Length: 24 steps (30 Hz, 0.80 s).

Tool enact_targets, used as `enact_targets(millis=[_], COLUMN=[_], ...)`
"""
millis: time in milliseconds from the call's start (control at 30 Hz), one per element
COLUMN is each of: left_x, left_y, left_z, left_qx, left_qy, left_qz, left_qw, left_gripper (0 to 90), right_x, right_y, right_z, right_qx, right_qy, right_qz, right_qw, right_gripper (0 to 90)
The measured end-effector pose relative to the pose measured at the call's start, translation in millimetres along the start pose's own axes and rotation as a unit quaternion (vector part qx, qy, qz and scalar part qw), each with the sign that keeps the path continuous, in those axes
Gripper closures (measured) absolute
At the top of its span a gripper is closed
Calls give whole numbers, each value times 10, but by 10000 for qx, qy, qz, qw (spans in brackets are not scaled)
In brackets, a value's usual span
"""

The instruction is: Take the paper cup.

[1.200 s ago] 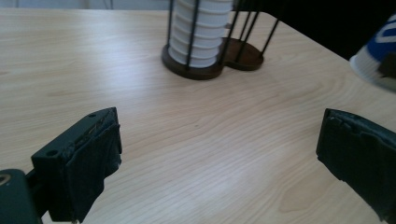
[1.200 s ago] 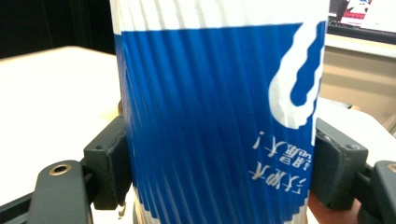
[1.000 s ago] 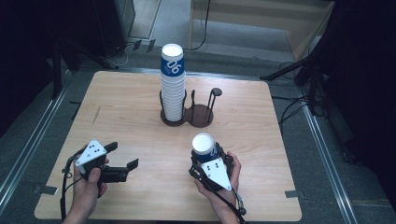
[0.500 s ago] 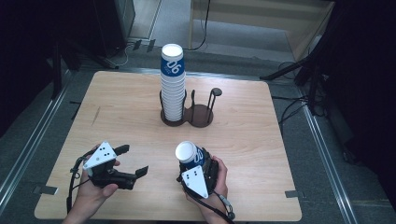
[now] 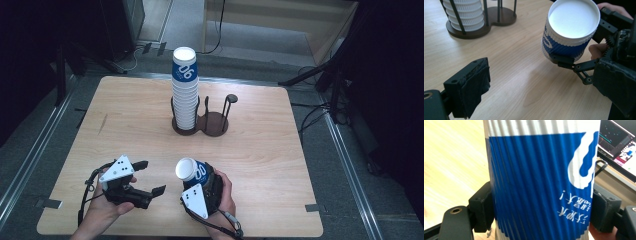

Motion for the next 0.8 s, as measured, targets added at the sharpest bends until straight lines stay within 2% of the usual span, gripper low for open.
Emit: enact_targets(millis=[167,467,600,800], left_x=[-28,-99,-110,-126], left_y=[-16,-35,-37,-44], left_z=[-6,-2,-1,-4], left_qx=[31,67,85,103], left_qy=[-34,-67,-126,-101], left_qz=[10,-245,-286,-337], left_qw=[10000,9997,9995,9993], left_gripper=[49,69,93,112], right_x=[56,112,138,192], right_y=[15,42,49,57], right_z=[45,114,127,130], right_qx=[-102,-266,-329,-393], right_qy=[93,340,451,561], right_qz=[100,201,260,371], right_qw=[9999,9989,9981,9970], right_gripper=[212,212,212,212])
Point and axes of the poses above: each handheld gripper's, and its own axes: y roughly backward along the jaws, z roughly out of its top, x roughly to its left, the point moved 2 cm from there along -y, roughly forward along the jaws, and after that the axes turned 15 degrees about -x, right-handed, at the moved point
